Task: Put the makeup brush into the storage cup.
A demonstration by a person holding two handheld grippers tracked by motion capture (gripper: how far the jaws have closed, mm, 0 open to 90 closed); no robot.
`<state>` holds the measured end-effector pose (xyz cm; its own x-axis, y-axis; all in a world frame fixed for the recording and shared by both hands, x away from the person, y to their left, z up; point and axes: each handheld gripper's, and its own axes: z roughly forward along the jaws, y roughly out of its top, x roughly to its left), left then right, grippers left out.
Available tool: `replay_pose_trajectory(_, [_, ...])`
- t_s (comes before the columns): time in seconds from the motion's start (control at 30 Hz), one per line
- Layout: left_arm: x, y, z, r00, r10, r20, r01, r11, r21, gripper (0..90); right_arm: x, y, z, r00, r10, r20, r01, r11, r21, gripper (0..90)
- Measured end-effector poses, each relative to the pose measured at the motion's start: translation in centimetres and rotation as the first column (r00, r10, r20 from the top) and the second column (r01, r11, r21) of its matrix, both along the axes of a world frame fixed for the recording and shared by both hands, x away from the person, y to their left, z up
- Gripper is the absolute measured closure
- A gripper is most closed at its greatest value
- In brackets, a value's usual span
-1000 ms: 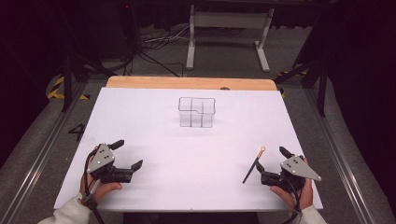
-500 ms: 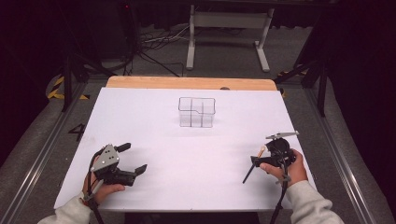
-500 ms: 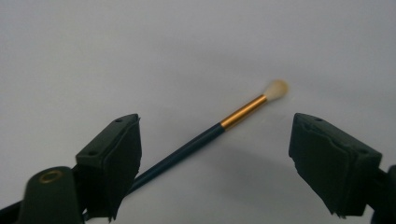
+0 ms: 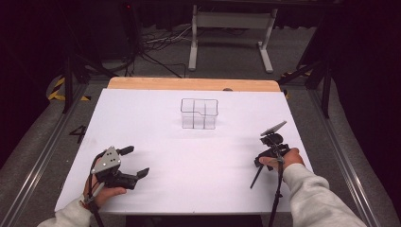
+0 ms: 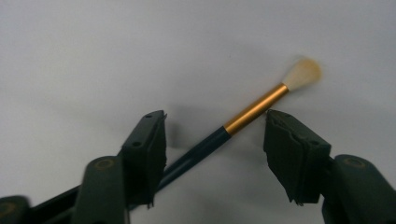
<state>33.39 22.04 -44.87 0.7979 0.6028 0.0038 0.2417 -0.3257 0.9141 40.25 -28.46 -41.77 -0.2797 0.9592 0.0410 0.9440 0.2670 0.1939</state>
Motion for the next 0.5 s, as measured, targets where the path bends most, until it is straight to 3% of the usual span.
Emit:
replay_pose_trajectory(0.03, [0.1,-0.1,-0.1,1.0000,0.003,-0.004,-0.003,0.9999,0.011,4.9,0.1,0.3,0.0,0.9995,0.032,0.002,-0.032,0.998,-0.058,55.6])
replay_pose_trajectory(0.07, [0.1,-0.1,-0.1,1.0000,0.003,-0.004,-0.003,0.9999,0.011,4.9,0.1,0.3,0.0,0.9995,0.032,0.002,-0.032,0.998,-0.058,55.6])
replay_pose_trajectory(0.17, [0.0,-0.1,-0.1,1.0000,-0.005,-0.003,0.005,1.0000,0.006,4.9,0.0,-0.5,0.1,0.9995,0.030,0.010,-0.029,0.998,-0.052,78.0])
replay_pose_trajectory(0.27, [0.1,-0.1,-0.1,1.0000,-0.005,-0.006,0.005,1.0000,0.006,4.9,-0.2,-0.8,0.1,0.9992,0.038,0.016,-0.037,0.999,-0.039,83.7])
replay_pose_trajectory(0.43, [0.0,0.1,0.0,1.0000,0.006,0.000,-0.006,1.0000,0.001,4.9,-0.3,-0.6,0.1,0.9947,0.098,0.031,-0.096,0.994,-0.059,84.6])
replay_pose_trajectory(0.5, [0.1,0.2,0.0,1.0000,0.009,0.000,-0.009,0.9999,-0.008,4.9,-0.7,-0.7,0.3,0.9902,0.126,0.060,-0.124,0.992,-0.039,84.6])
